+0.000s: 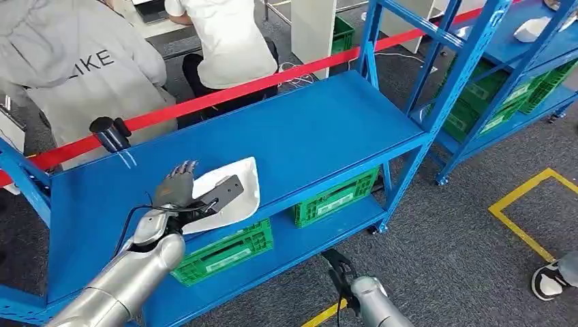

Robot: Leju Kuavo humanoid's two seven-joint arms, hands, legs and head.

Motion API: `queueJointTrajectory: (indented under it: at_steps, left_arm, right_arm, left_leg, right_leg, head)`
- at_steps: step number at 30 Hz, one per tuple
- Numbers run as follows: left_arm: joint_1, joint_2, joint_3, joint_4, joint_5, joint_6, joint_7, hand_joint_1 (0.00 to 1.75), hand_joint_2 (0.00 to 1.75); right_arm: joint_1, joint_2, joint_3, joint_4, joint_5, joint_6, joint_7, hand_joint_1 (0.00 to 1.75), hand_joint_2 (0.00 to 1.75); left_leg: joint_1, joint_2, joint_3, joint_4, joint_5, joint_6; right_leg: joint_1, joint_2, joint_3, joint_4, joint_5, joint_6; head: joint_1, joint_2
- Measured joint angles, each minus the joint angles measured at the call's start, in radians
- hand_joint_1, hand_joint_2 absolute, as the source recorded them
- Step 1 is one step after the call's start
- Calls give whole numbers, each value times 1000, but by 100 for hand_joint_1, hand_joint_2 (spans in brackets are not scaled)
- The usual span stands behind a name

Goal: Take the parts from the cabinet and place them on the table.

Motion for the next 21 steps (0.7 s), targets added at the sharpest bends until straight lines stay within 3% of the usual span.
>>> queueJointTrajectory:
  at_steps: [2, 4, 5, 6, 7, 8, 10, 11, 12, 15, 16, 17, 18, 20, 21]
  left_arm:
    - [-1, 0, 0, 0, 0, 0, 0, 0, 0]
    - [0, 0, 0, 0, 0, 0, 0, 0, 0]
    - [3, 0, 0, 1, 0, 0, 0, 0, 0]
    - [6, 1, 1, 2, 0, 0, 0, 0, 0]
    - [8, 2, 1, 2, 0, 0, 0, 0, 0]
    - [8, 2, 1, 2, 0, 0, -1, 0, 0]
    - [4, 2, 2, 1, 0, 1, -2, 0, 0]
    - [2, 2, 2, 1, -1, 2, -2, 0, 0]
    - [1, 2, 3, 1, -1, 2, -3, 0, 0]
    - [1, 2, 5, 2, -1, 2, -3, 0, 0]
    - [0, 2, 7, 0, -1, 2, -5, 0, 0]
    - [-1, -1, 8, -1, -1, 3, -6, 0, 0]
    - [-4, -2, 10, -1, -2, 3, -6, 0, 0]
    - [-2, -3, 16, 0, -1, 2, -8, 0, 0]
    - [1, -3, 18, 1, -2, 2, -8, 0, 0]
  right_arm:
    - [0, 0, 0, 0, 0, -1, 0, 0, 0]
    - [0, 0, 0, 0, -1, -3, 0, 0, 0]
    - [1, -1, 0, 0, 0, -4, 0, 0, 0]
    - [2, -1, 0, 0, 1, -6, 0, 0, 0]
    - [3, -1, 0, 0, 2, -7, 0, 0, 0]
    - [3, -1, 0, 0, 2, -7, 0, 0, 0]
    - [3, -1, 0, 0, 8, -6, 0, 0, 0]
    - [4, 0, 0, 0, 10, -5, 0, 0, 0]
    - [3, 0, 0, 0, 11, -5, 0, 0, 0]
    - [12, 0, 0, 0, 9, -3, 0, 0, 0]
    - [14, 0, 0, 0, 9, -3, 0, 0, 0]
    - [14, -3, 0, 0, 9, -3, 0, 0, 0]
    - [12, -3, 0, 0, 8, -2, 0, 0, 0]
    - [10, -5, 0, 0, 8, -3, 0, 0, 0]
    - [13, -6, 0, 0, 7, -2, 0, 0, 0]
  left_leg:
    - [4, -3, -21, 47, -37, -14]
    - [8, -3, -96, 212, -121, -23]
    - [8, -3, -133, 286, -148, -23]
    - [8, -3, -154, 326, -152, -23]
    - [8, -3, -152, 312, -131, -20]
    - [8, -3, -125, 252, -89, -14]
    - [1, -9, -30, 55, 9, 9]
    - [-2, -17, -7, 8, 1, 21]
    - [-7, -14, -3, -2, 4, 24]
    - [-14, -13, -4, -11, 9, 27]
    - [-7, -13, 7, -30, 20, 29]
    - [-1, -10, 15, -45, 29, 28]
    - [-1, -10, 16, -51, 32, 32]
    - [-4, -7, 15, -49, 31, 38]
    - [-6, -5, 14, -45, 29, 40]
  right_leg:
    - [-3, 1, 2, -1, 1, -11]
    - [-3, 1, 1, -1, -1, -14]
    - [-2, 1, 1, -1, -1, -15]
    - [-2, 1, 2, -1, -1, -15]
    - [-1, 2, 3, -1, -2, -15]
    - [1, 4, 4, -1, -2, -15]
    - [5, 7, 9, -2, -3, -14]
    - [-1, 7, 8, -6, -2, -13]
    - [5, 10, 6, -7, 1, -3]
    - [-3, 9, 10, -21, 9, 19]
    - [1, 9, 14, -32, 12, 26]
    - [-2, 3, 7, -11, -2, 26]
    - [4, 1, -17, 34, -31, 27]
    - [9, 1, -96, 195, -104, 28]
    - [11, 1, -124, 252, -118, 27]
  head:
    - [-6, 0]
    - [-5, 0]
    - [-6, 0]
    - [-5, 0]
    - [-6, 0]
    - [-6, 0]
    - [-6, 0]
    - [-4, 0]
    - [-6, 0]
    - [-10, 0]
    - [-8, 0]
    - [-8, 0]
    - [-4, 0]
    - [1, 0]
    - [1, 0]
